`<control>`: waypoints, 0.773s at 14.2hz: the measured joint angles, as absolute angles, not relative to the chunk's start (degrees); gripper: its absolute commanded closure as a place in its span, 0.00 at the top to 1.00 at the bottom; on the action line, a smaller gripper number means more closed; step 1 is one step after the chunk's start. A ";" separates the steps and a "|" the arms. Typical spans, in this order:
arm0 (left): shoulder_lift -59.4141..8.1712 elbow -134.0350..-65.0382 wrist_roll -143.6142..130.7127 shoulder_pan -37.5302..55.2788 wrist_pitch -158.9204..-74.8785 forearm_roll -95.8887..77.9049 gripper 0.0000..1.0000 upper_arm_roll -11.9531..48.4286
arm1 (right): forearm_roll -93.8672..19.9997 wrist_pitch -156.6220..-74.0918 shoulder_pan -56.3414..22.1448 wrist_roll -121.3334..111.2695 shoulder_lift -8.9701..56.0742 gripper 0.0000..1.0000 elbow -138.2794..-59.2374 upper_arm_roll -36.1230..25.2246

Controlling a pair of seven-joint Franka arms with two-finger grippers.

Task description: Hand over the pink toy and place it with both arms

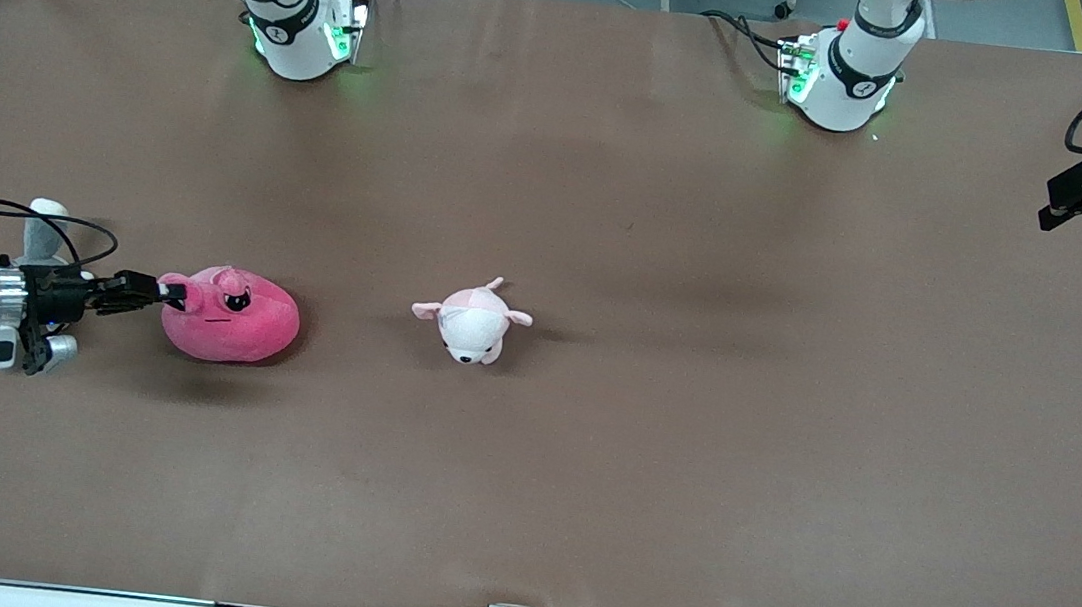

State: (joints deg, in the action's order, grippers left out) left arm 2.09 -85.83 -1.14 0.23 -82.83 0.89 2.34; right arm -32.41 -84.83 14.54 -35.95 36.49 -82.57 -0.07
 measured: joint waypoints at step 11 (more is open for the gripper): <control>2.22 -86.24 -1.14 0.30 -82.44 0.88 1.00 4.30 | -33.06 -74.21 16.53 -27.95 35.93 1.00 -70.61 -0.17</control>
